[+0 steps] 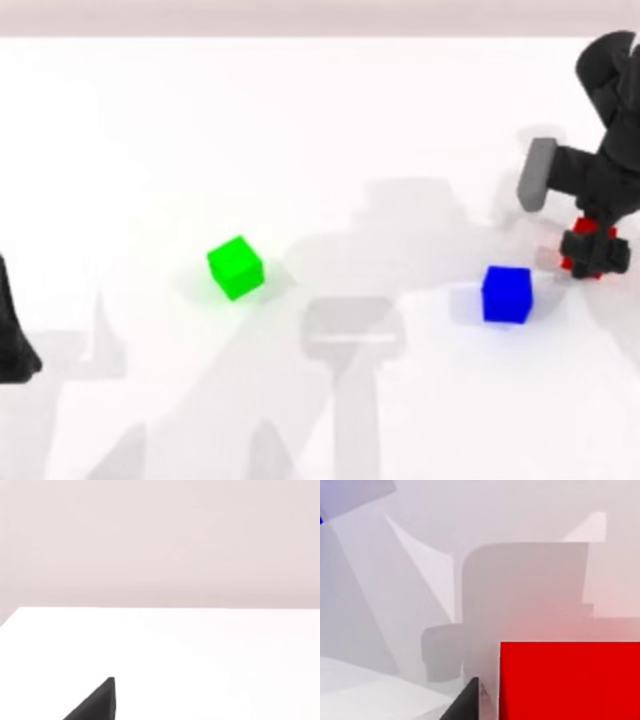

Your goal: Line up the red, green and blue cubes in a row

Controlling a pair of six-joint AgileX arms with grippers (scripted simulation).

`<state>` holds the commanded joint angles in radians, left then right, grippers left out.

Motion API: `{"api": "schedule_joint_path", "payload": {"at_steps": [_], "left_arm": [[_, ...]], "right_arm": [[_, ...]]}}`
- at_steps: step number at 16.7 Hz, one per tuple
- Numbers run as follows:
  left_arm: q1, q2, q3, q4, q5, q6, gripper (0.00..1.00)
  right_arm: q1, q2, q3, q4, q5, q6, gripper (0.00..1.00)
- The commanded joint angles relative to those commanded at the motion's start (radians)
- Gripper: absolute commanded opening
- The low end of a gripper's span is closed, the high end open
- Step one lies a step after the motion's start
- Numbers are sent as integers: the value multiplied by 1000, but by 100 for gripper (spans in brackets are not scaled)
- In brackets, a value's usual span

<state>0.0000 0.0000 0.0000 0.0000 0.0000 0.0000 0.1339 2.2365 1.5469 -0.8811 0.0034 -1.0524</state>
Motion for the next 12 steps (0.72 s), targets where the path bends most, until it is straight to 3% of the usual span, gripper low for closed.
{"api": "schedule_joint_path", "payload": {"at_steps": [2,12], "left_arm": [[0,0,0,0,0,0,100],[0,0,0,0,0,0,100]], "right_arm": [[0,0,0,0,0,0,0],[-1,-45,15,-54,-8,21,0]]}}
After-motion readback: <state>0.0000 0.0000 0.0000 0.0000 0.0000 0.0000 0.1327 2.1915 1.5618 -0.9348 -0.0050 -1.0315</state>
